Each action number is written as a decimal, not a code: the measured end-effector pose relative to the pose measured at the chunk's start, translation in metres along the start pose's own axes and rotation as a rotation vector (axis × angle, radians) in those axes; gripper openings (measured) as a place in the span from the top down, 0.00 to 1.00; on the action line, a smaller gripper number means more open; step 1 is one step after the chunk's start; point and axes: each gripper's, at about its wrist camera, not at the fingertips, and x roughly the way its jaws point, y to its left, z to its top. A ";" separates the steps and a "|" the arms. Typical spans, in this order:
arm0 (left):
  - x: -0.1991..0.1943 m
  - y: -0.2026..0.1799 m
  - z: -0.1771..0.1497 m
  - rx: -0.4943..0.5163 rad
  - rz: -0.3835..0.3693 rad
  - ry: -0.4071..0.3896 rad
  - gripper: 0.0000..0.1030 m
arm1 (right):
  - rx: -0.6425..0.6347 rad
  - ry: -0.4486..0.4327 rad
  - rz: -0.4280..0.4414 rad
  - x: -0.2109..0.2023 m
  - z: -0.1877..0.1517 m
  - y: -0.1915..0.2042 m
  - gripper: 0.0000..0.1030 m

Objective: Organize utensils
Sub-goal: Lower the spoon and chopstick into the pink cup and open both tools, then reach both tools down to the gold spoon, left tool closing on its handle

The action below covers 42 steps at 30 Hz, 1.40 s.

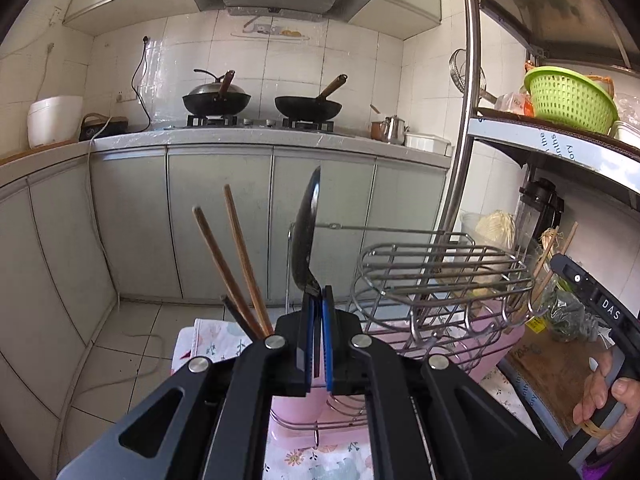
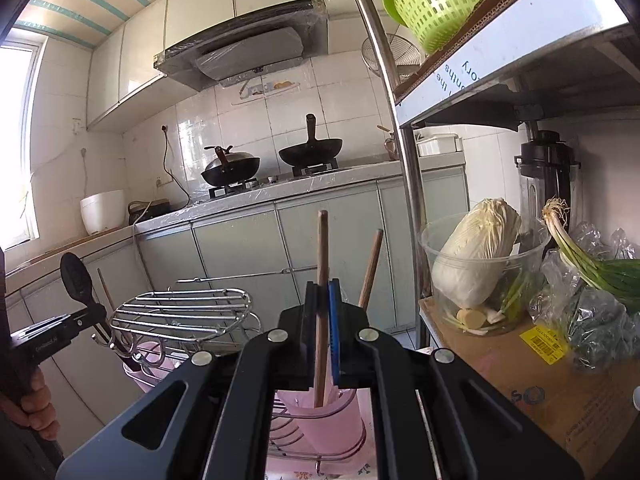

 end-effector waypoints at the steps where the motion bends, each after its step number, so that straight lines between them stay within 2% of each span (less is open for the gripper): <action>1: 0.004 0.002 -0.003 -0.011 -0.004 0.013 0.97 | -0.001 0.007 -0.002 0.001 -0.002 0.000 0.94; 14: 0.037 0.014 -0.018 -0.065 0.037 0.114 0.97 | 0.013 0.045 -0.038 0.007 -0.007 -0.004 0.94; 25: 0.034 0.012 -0.021 -0.084 0.063 0.128 0.95 | 0.002 0.076 -0.052 0.002 -0.006 0.001 0.94; 31: 0.025 0.010 -0.022 -0.086 0.054 0.126 0.77 | -0.016 0.111 -0.063 -0.002 -0.006 0.006 0.94; 33: 0.022 0.007 -0.022 -0.085 0.055 0.121 0.74 | -0.012 0.130 -0.058 -0.002 -0.007 0.006 0.89; 35: 0.018 0.006 -0.023 -0.084 0.055 0.118 0.71 | -0.009 0.136 -0.055 -0.005 -0.007 0.006 0.67; 36: 0.016 0.005 -0.023 -0.085 0.055 0.116 0.70 | -0.007 0.129 -0.054 -0.008 -0.007 0.006 0.63; 37: 0.015 0.005 -0.023 -0.087 0.055 0.114 0.70 | -0.009 0.123 -0.053 -0.011 -0.006 0.007 0.60; 42: 0.004 0.003 -0.023 -0.095 0.056 0.104 0.69 | -0.015 0.121 -0.049 -0.020 -0.005 0.007 0.59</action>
